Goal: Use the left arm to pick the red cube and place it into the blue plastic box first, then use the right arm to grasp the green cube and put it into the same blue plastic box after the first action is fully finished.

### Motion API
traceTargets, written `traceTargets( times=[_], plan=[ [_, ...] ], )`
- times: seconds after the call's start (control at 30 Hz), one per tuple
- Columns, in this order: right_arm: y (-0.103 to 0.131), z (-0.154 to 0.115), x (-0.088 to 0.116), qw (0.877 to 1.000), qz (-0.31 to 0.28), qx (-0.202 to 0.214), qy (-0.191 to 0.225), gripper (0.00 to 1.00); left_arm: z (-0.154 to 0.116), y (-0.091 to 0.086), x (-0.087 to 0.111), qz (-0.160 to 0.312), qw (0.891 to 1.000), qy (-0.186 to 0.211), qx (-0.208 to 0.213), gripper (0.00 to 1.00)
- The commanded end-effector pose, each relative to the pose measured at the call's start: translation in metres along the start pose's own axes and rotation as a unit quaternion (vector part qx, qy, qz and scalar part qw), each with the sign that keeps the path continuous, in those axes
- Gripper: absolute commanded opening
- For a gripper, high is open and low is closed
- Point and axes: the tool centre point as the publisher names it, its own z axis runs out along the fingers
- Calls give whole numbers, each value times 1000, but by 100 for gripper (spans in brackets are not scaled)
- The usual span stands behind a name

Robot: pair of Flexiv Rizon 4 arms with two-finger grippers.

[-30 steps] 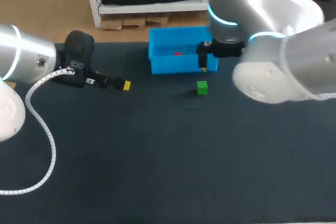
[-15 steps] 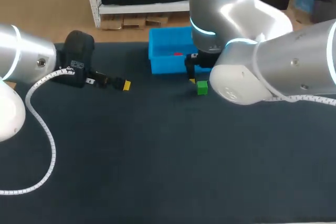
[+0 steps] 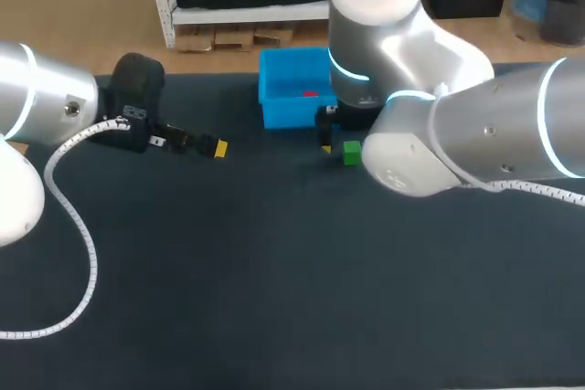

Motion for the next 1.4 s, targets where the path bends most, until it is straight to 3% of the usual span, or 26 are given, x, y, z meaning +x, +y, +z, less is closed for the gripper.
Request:
traceTargets(
  times=[0.03,0.67,0.7,0.73,0.77,1.4],
  plan=[
    [0,14,-1,1000,-2,-2,0,100,0,2,1,1,1000,-4,4,100],
    [1,33,-13,1000,-28,2,4,100,0,2,1,1,1000,-4,4,100],
    [1,33,-12,1000,-26,2,6,70,0,2,1,1,1000,-4,4,100],
    [0,33,-12,1000,-25,3,7,29,0,2,1,1,1000,-4,4,100],
    [-1,35,-11,1000,-25,3,9,0,0,2,1,1,1000,-4,4,100],
    [-9,26,-13,1000,-12,-9,7,0,0,2,1,1,1000,-4,4,100]
  ],
)
